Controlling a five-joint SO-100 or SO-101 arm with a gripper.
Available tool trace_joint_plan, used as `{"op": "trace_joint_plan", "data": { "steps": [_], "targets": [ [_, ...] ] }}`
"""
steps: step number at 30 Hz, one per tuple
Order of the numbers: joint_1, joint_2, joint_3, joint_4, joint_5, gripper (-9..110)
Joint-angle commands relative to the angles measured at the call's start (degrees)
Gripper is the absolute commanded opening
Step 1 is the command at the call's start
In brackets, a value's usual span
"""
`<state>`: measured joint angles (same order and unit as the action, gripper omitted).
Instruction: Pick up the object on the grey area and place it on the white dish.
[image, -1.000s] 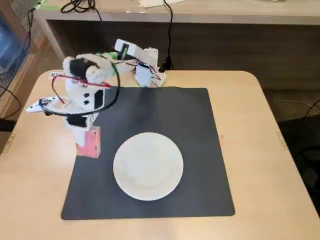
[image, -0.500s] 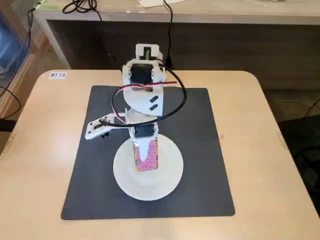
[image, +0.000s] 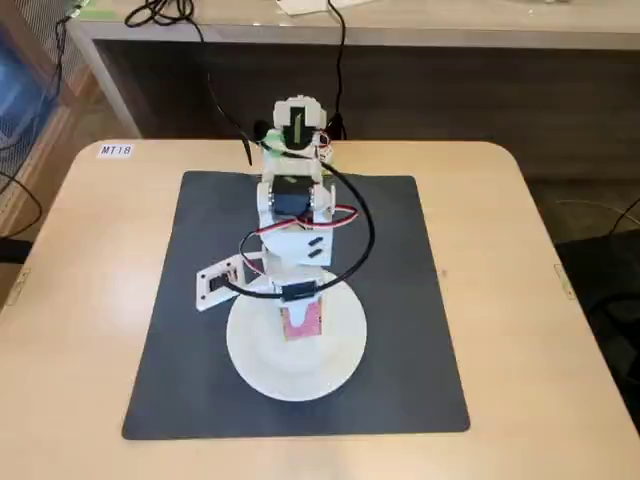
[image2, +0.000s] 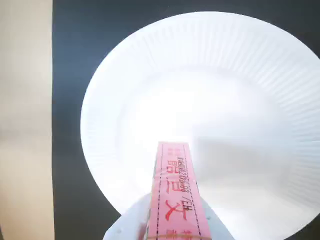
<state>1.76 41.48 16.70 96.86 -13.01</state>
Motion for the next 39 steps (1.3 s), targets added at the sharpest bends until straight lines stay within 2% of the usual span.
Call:
{"op": "trace_joint_plan", "data": {
  "steps": [1, 19, 39],
  "targets": [
    [-0.44, 0.88, -0.18, 0.35, -0.53, 0],
    [0.53, -2.46, -0.79, 0.35, -0.79, 0],
    [0.70, 0.70, -0.18, 0.35, -1.58, 22]
  ]
}}
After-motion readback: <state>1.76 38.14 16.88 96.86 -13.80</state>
